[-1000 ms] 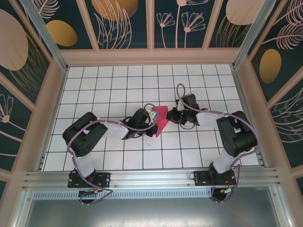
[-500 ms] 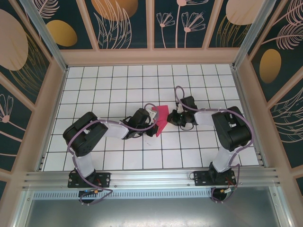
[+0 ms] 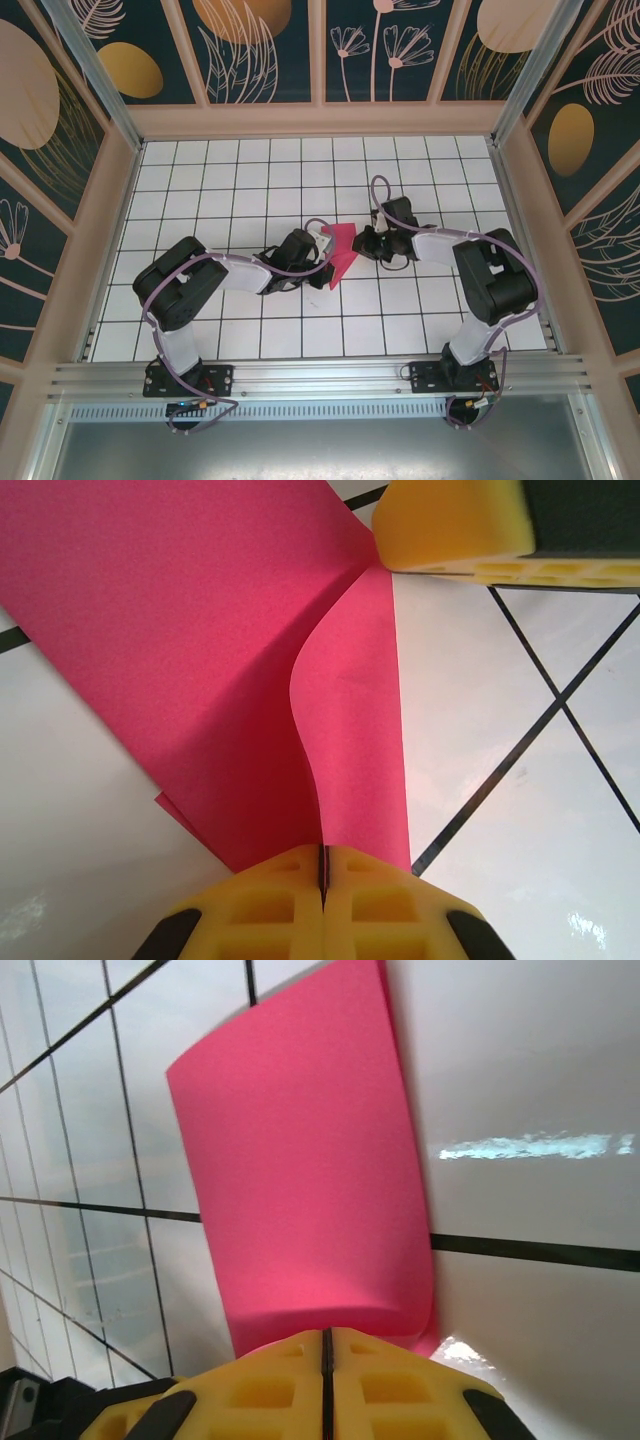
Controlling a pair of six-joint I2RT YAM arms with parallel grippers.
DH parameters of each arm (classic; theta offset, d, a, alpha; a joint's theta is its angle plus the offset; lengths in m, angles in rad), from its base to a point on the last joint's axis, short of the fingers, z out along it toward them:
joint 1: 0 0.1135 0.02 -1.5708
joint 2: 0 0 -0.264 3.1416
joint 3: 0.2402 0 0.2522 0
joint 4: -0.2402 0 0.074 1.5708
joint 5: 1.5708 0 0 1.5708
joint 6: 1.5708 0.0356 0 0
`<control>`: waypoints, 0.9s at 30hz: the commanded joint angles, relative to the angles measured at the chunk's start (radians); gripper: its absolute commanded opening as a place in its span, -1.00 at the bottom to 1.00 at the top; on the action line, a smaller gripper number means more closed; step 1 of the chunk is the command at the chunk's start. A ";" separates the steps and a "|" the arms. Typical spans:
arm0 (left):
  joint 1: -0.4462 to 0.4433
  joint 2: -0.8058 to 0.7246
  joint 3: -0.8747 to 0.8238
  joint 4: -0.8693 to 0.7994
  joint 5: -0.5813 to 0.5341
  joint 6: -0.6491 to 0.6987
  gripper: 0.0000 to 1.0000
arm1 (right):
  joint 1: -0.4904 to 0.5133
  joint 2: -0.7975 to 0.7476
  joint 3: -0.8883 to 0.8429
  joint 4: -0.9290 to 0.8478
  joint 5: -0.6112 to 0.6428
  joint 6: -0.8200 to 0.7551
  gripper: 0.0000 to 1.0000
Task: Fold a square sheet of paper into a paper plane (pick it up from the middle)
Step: Third fold the triangle at the center of the table.
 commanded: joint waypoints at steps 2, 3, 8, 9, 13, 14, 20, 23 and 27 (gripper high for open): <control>0.002 0.049 -0.015 -0.119 -0.008 0.014 -0.99 | -0.005 0.069 0.016 -0.017 0.071 0.002 -0.78; 0.001 0.049 -0.016 -0.118 -0.007 0.014 -0.99 | -0.003 0.080 0.014 -0.016 0.074 0.002 -0.78; 0.001 0.052 -0.017 -0.122 -0.006 0.019 -0.99 | -0.003 0.088 0.021 -0.044 0.086 -0.001 -0.79; 0.001 0.052 -0.017 -0.122 -0.006 0.017 -0.99 | -0.003 0.074 0.023 -0.048 0.081 -0.001 -0.79; 0.002 0.053 -0.015 -0.123 -0.010 0.013 -0.99 | 0.004 -0.019 0.030 -0.058 0.048 0.002 -0.78; 0.003 0.052 -0.015 -0.122 -0.009 0.012 -1.00 | 0.007 -0.040 0.024 -0.052 0.034 0.009 -0.78; 0.003 0.054 -0.010 -0.119 -0.012 0.001 -0.99 | 0.045 -0.084 -0.048 0.038 -0.039 0.069 -0.78; 0.002 0.055 -0.009 -0.121 -0.013 0.000 -0.99 | 0.062 -0.076 -0.077 0.073 -0.037 0.099 -0.78; 0.002 0.056 -0.008 -0.124 -0.010 0.001 -0.99 | 0.075 -0.043 -0.088 0.093 -0.030 0.110 -0.79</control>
